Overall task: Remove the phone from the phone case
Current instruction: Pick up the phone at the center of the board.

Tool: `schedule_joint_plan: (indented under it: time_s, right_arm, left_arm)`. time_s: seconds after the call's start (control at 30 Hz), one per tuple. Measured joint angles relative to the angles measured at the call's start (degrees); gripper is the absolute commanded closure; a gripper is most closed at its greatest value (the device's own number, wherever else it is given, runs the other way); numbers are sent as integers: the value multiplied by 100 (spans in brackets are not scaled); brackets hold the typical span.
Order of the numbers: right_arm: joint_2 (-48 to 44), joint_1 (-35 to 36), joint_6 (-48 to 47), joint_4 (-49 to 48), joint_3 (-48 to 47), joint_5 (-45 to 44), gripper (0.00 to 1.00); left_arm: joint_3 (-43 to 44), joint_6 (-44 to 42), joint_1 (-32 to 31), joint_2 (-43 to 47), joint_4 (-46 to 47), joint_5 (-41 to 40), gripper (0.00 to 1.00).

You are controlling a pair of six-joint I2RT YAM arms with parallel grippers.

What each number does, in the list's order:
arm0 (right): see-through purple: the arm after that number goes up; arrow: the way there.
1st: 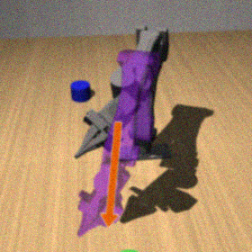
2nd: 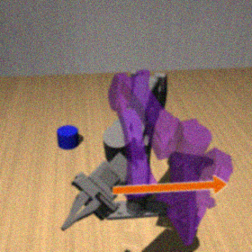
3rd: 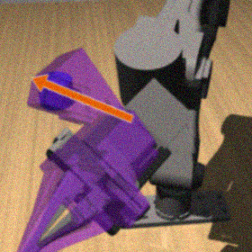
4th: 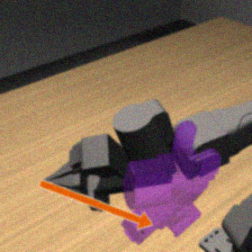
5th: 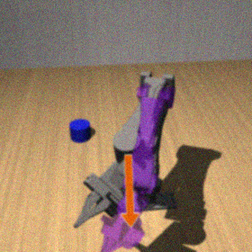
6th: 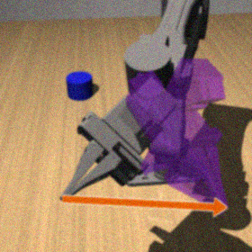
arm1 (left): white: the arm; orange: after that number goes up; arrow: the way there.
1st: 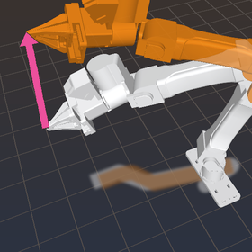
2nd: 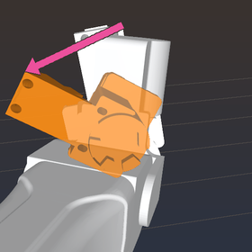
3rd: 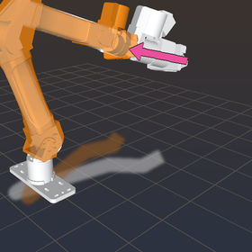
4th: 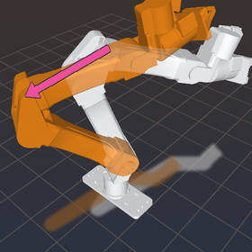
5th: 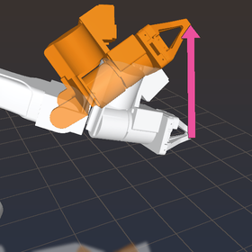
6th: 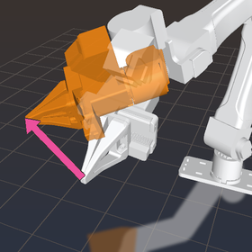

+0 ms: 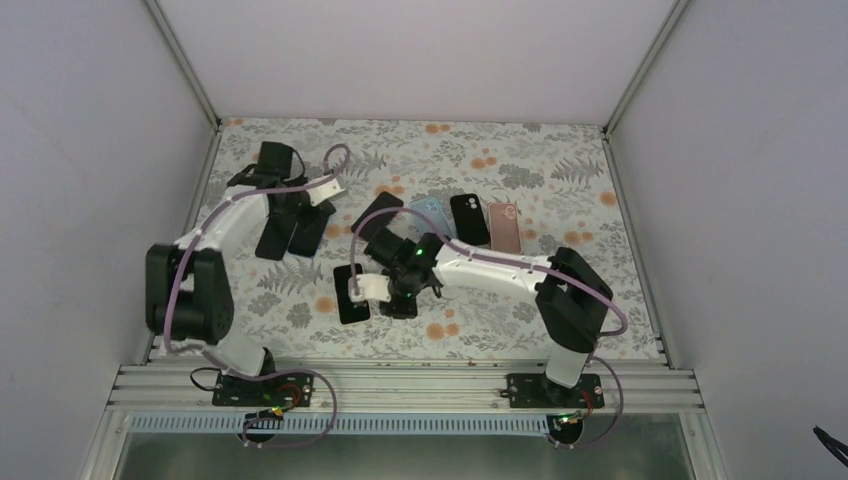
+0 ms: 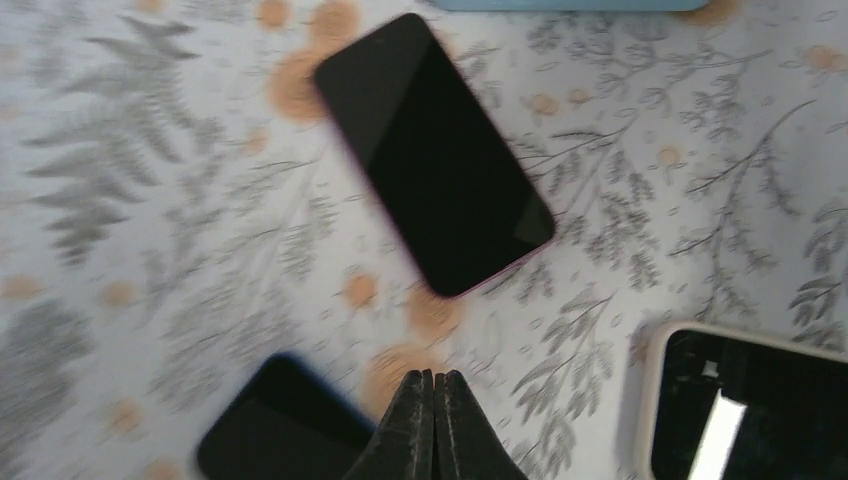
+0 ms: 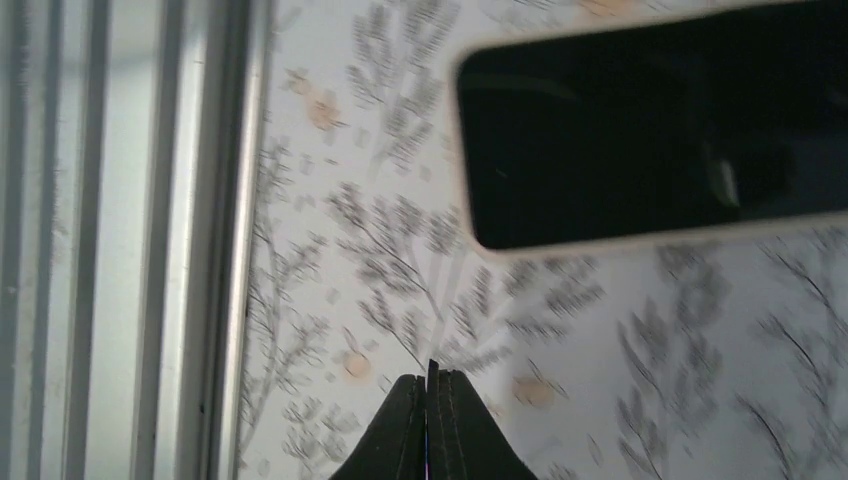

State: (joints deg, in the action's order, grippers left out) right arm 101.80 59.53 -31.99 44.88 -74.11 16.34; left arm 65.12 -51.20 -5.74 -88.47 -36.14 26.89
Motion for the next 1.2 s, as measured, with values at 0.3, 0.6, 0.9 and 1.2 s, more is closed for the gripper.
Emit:
schedule_joint_plan:
  time_s: [0.3,0.6,0.9,1.2]
  right_arm:
    - [1005,848,-118,-310,-289,-63,96]
    - [1298,905,-96,-597,-345,-181,96]
    - [1467,894,-68,-984,-439,-424,96]
    - [1397,391,-74,-1099,-319,-444,96]
  left_arm:
    - [284,240,-719,-1244,-398,293,98]
    - [122,289,-874,-1530,-293,-234,98]
    - [-323,260,-975,-1615,-122,-678,98]
    - [-664,234,-1119,-1353,229,-955,98]
